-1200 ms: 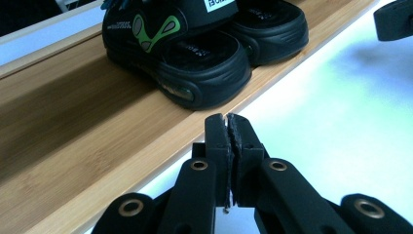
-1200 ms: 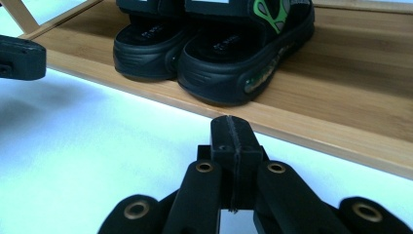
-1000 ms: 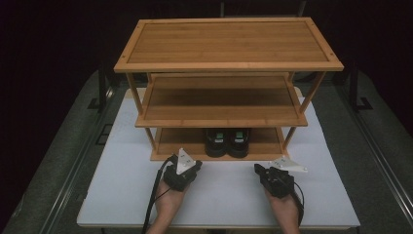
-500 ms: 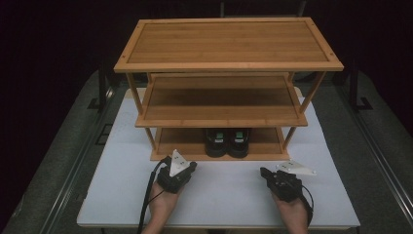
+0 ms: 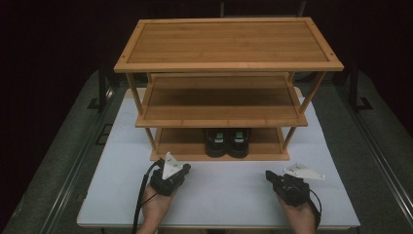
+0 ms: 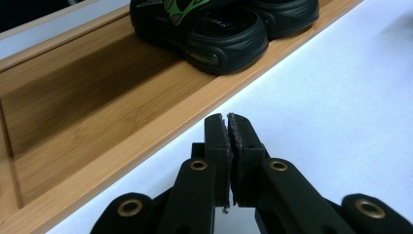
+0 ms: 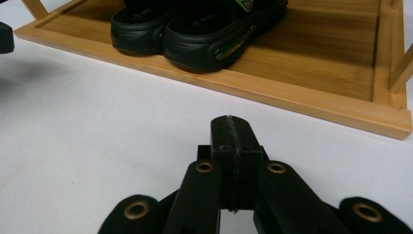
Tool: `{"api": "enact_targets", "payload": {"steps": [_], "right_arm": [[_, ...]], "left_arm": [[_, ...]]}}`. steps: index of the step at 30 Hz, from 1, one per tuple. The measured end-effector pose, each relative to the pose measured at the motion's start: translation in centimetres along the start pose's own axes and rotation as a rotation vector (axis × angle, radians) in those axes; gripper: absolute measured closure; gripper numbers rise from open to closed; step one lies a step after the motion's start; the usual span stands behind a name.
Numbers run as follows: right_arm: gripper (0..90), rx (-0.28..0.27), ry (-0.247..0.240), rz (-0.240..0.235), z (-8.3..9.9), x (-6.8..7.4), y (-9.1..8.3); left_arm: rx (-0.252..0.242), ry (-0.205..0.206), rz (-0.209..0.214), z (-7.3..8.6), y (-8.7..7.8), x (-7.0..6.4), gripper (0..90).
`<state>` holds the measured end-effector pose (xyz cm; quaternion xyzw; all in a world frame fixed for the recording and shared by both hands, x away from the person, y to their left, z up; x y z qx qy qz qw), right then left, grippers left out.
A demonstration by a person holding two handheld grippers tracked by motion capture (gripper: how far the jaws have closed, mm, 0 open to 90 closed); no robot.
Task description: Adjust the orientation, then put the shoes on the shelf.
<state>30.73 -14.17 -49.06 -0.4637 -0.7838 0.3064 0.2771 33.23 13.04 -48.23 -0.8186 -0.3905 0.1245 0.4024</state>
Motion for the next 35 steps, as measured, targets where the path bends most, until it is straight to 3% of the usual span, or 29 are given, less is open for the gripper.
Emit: {"api": "enact_targets", "payload": {"steps": [19, 35], "right_arm": [[89.7, -0.005, 0.005, 0.003, 0.8, -0.5, -0.8], [89.5, -0.007, 0.008, -0.013, 1.7, -0.7, -1.4]], "left_arm": [[0.004, -0.001, -0.015, 0.9, -0.7, 0.8, 87.5], [0.013, -0.011, -0.007, 2.9, -1.7, 1.7, 87.4]]}}
Point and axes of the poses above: each handheld gripper's, and its own axes: y roughly forward along the jaws, z roughly out of its underside, x roughly to its left, the point moved 10 cm from there along y, roughly forward along the jaws, and after that the axes turned 14 degrees about x, right-handed, at the moved point
